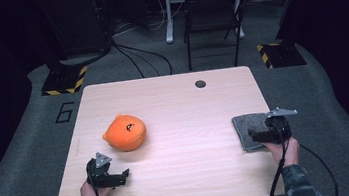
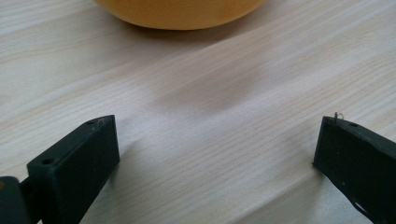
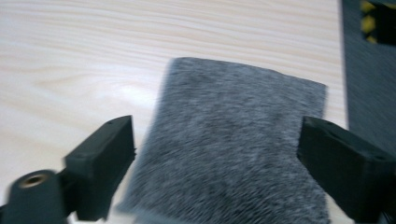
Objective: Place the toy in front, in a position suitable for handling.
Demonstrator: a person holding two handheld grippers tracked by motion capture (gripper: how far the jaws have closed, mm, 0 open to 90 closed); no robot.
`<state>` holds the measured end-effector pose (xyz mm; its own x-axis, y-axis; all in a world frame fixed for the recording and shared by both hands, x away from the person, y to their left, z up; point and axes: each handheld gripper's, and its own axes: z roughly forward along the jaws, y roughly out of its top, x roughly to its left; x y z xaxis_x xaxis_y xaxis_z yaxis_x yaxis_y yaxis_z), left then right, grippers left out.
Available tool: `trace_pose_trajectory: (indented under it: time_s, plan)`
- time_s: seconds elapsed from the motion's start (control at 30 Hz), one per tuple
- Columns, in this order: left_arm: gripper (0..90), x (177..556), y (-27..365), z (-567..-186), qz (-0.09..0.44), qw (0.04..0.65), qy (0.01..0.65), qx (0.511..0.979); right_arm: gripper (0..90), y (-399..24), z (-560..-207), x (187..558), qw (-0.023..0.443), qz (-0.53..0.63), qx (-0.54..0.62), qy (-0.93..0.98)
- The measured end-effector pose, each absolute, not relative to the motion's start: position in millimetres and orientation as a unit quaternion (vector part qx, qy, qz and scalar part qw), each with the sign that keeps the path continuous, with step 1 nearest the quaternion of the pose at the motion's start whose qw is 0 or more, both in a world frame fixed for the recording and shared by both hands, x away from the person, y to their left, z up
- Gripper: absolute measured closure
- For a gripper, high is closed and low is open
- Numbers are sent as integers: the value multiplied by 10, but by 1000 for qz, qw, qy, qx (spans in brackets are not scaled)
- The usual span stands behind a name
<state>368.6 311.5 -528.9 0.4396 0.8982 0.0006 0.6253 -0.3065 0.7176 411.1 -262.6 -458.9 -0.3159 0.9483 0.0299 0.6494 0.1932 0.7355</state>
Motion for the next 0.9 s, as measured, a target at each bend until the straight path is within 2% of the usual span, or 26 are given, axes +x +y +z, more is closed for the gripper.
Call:
trace_pose_trajectory:
  time_s: [0.17,0.47,0.9]
  plan:
    - [0,3692,3185,-5129,210,349,487,773,62,-2607,-4504,3941,220,357,519,745]
    - [0,3739,3304,-4734,214,392,468,762,51,-2516,-4552,3871,208,345,503,765]
    - [0,4189,3401,-4472,203,425,443,762,58,-2476,-4613,3919,195,338,498,775]
